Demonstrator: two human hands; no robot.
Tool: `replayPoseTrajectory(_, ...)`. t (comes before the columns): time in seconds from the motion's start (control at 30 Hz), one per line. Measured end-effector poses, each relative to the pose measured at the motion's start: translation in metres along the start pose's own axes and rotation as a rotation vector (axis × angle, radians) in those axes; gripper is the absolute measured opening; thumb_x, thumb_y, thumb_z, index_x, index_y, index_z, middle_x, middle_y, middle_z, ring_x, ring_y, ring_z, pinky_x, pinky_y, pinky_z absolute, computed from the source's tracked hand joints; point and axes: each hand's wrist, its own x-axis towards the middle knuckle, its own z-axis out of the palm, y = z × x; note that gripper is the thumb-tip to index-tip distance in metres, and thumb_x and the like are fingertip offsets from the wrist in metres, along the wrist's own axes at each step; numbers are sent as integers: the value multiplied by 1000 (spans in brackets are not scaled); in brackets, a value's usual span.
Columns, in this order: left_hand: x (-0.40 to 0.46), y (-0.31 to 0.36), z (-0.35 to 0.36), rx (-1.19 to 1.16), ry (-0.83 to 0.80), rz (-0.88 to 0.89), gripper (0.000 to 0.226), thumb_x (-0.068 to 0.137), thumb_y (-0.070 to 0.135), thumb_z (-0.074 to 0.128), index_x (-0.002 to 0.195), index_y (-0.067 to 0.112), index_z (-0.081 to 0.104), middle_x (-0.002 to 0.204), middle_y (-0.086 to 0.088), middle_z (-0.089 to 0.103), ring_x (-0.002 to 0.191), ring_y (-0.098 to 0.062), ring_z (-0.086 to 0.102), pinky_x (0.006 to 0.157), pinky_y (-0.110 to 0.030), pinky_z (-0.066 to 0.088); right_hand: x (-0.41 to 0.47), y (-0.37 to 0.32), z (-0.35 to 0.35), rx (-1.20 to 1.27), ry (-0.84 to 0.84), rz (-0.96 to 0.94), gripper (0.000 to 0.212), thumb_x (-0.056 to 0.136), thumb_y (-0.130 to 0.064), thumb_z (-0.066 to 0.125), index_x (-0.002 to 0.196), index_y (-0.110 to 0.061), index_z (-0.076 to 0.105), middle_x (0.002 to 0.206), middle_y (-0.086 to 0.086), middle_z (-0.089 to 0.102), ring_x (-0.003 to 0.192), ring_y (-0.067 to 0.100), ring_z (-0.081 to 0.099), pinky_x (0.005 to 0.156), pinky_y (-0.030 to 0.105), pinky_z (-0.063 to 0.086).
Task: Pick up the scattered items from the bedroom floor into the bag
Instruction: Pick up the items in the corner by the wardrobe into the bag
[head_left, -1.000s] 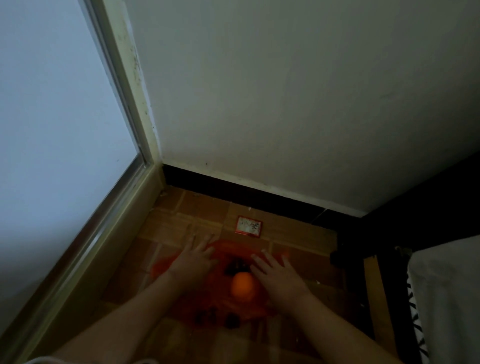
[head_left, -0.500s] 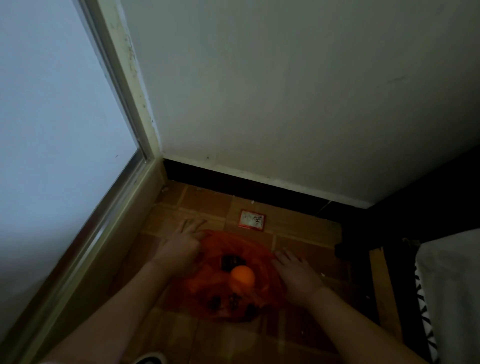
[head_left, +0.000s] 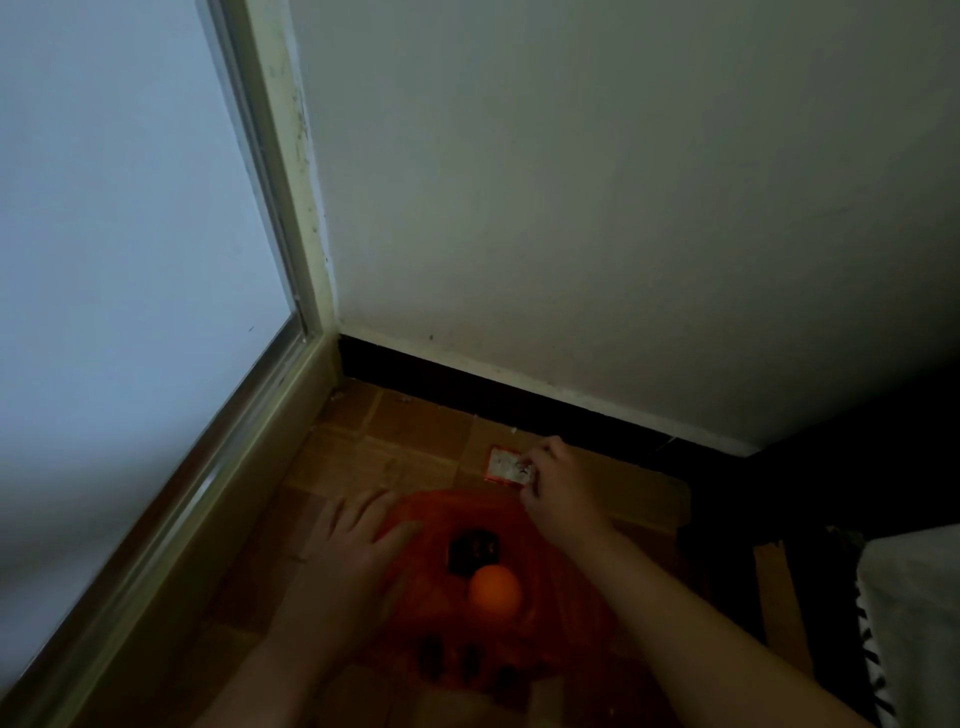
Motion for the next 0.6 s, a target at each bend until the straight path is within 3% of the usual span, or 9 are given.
replayPoseTrajectory(0.07, -2, 0, -1, -48, 8, -87, 58, 91, 53, 54, 146, 33, 53, 152, 1, 51, 141, -28, 47, 114, -59, 42, 20, 14, 15, -48, -178, 58, 49, 93, -14, 64, 142, -11, 56, 145, 7, 45, 132, 29, 47, 107, 41, 47)
replayPoseTrajectory(0.17, -7, -6, 2, -143, -16, -188, 73, 90, 61, 52, 156, 35, 39, 154, 7, 43, 137, -19, 47, 108, -44, 49, 42, 28, 29, -119, -342, 80, 65, 94, -17, 67, 154, -13, 43, 158, 11, 37, 143, 33, 39, 116, 40, 39)
replayPoseTrajectory(0.27, -13, -12, 1, -188, -18, -210, 75, 87, 60, 62, 155, 36, 39, 150, 16, 39, 119, -7, 54, 89, -24, 51, 57, 41, 43, -158, -411, 106, 73, 93, -20, 71, 157, -15, 38, 165, 12, 31, 148, 36, 34, 120, 43, 35)
replayPoseTrajectory(0.33, -15, -11, -5, -233, -9, -212, 71, 87, 50, 72, 151, 42, 42, 141, 27, 37, 109, 2, 53, 75, -14, 44, 63, 50, 50, -183, -440, 95, 77, 92, -21, 73, 159, -17, 36, 168, 12, 27, 151, 35, 30, 122, 41, 33)
replayPoseTrajectory(0.5, -18, -15, -22, -281, -29, -230, 70, 86, 43, 74, 135, 69, 31, 114, 38, 40, 91, 5, 60, 62, -15, 46, 66, 57, 65, -191, -480, 88, 83, 94, -13, 70, 164, -22, 27, 171, 8, 19, 155, 35, 24, 124, 42, 30)
replayPoseTrajectory(0.6, -21, -18, -26, -319, -39, -293, 72, 87, 45, 74, 126, 79, 24, 106, 38, 49, 83, 6, 62, 64, -23, 52, 58, 55, 74, -190, -419, 104, 76, 94, -10, 68, 161, -22, 34, 166, 9, 31, 148, 36, 35, 119, 39, 37)
